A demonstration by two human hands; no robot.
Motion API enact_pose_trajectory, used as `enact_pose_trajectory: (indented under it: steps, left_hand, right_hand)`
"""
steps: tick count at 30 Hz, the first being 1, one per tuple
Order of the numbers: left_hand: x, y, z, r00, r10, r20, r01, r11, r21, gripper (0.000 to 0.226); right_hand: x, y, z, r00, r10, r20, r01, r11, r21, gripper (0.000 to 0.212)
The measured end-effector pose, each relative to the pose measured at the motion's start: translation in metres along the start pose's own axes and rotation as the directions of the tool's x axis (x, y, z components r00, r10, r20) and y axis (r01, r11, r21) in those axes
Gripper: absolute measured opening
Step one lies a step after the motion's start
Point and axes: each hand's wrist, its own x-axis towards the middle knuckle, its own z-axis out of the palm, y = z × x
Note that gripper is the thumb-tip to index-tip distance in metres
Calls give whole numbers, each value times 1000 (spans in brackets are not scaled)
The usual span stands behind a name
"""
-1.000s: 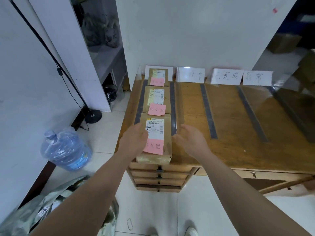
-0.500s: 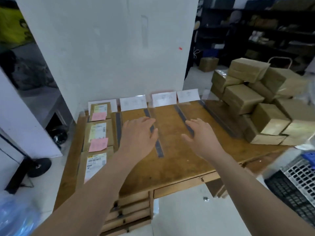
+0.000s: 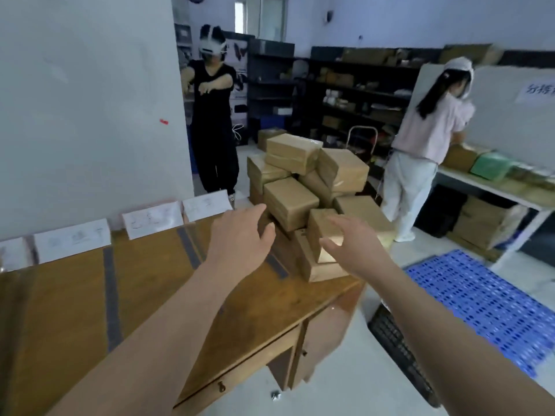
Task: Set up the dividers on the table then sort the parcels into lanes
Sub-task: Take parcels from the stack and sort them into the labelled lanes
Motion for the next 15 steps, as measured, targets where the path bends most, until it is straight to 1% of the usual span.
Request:
enact_pose_trajectory:
  steps: [3,6,8,12,15]
  left_hand:
    - [32,31,28,1000,20,18,-19,999,-31,50]
    - [70,53,49,999,19,31,-17,998,-58,52]
    - [98,65,61,999,5,47,0,995,-96,53]
    - [160,85,85,997,-16,71,27,988,-153,53]
    - [210,93,105,996,-29,81,45,978,-206,52]
  right_hand:
    - [16,41,-16,998,67,13,-67,998,6,50]
    - [41,76,-29,991,129,25,-129,992,16,42]
    - [63,99,-33,988,152,3,-152,988,36,41]
    - [120,142,-34,979,202,-16,-199,973,119,54]
    - [169,170,-30,972,234,-38,-219,948,231,54]
